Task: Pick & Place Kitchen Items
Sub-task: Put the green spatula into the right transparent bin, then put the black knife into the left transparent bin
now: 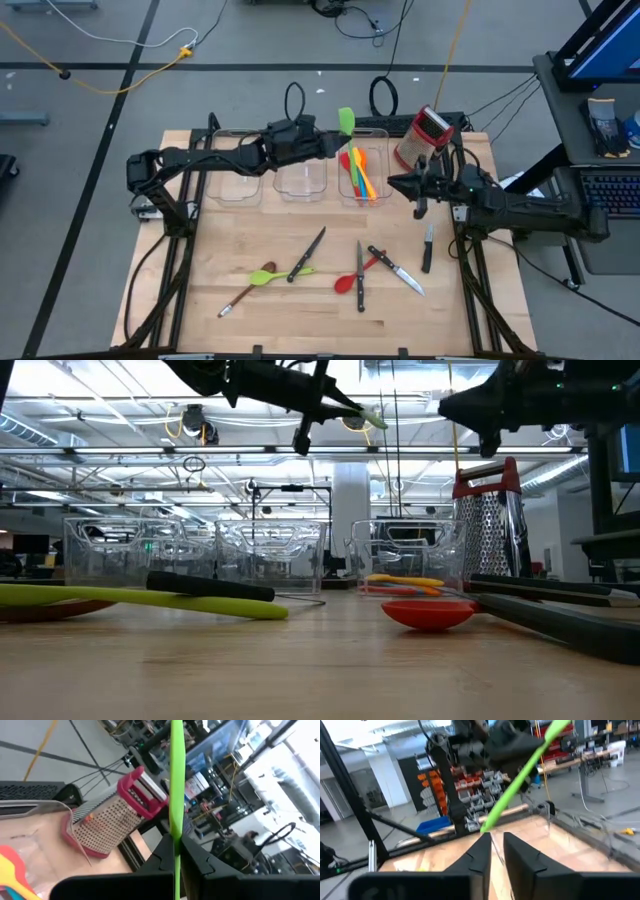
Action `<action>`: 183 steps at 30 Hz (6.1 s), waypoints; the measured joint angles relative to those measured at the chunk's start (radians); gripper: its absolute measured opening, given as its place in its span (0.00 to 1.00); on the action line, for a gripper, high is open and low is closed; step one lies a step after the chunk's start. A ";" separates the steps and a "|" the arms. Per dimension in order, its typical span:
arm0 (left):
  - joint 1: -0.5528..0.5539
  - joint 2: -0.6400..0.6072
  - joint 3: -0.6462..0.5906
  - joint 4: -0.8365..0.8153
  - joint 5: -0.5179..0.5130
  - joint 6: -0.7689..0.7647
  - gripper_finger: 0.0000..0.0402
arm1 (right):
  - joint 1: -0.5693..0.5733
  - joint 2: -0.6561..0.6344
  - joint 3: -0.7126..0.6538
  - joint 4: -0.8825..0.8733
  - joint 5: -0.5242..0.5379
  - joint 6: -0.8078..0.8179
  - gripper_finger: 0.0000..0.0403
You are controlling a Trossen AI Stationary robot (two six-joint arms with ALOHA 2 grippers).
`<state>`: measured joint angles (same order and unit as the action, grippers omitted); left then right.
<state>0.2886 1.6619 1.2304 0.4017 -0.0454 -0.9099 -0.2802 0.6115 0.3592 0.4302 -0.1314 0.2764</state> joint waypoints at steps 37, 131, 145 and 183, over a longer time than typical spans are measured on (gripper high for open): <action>-0.088 0.000 0.000 0.063 0.089 0.224 0.00 | -0.002 0.505 0.248 0.168 -0.083 0.315 0.62; -0.002 -0.169 -0.001 -0.340 0.014 0.707 0.64 | -0.151 0.856 0.600 -0.705 0.168 0.206 0.06; 0.010 -0.169 -0.001 -0.363 0.008 0.727 0.64 | -0.182 0.926 0.599 -0.760 0.106 0.201 0.06; 0.033 -0.168 -0.001 -0.381 0.073 0.798 0.64 | -0.204 0.926 0.598 -0.809 0.105 0.219 0.23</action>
<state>0.3214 1.4940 1.2297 0.0205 0.0273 -0.1123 -0.4839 1.5379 0.9577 -0.3787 -0.0269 0.4957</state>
